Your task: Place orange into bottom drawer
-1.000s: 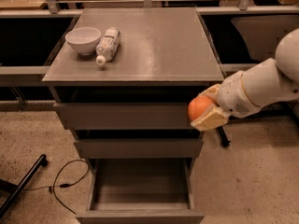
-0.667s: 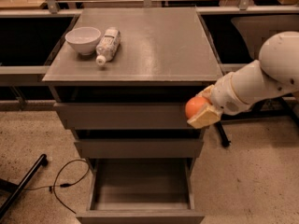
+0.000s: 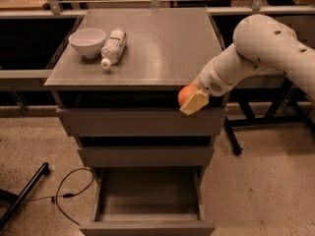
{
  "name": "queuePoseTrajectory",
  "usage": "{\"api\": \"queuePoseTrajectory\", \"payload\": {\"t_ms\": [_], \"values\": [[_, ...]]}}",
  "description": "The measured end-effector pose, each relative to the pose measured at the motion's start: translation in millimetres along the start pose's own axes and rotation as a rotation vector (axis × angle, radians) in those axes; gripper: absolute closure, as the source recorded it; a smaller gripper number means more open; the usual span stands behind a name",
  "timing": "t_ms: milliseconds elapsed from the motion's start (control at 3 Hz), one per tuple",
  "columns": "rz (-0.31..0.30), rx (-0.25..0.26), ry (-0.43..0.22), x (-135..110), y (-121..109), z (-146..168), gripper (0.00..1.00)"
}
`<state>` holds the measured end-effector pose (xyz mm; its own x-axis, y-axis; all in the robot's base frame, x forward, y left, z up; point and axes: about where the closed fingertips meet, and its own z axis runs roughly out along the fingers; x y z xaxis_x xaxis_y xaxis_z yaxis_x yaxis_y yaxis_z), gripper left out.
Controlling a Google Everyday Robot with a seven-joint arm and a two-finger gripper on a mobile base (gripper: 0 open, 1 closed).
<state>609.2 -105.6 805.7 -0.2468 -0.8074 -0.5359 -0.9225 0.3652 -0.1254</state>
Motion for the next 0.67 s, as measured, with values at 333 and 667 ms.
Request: {"api": "queuePoseTrajectory", "payload": {"t_ms": [333,667], "values": [[-0.008,-0.001,-0.015,0.5,0.7,-8.9,1.0],[-0.015,0.0,-0.024,3.8,6.9,-21.0,1.0]]}}
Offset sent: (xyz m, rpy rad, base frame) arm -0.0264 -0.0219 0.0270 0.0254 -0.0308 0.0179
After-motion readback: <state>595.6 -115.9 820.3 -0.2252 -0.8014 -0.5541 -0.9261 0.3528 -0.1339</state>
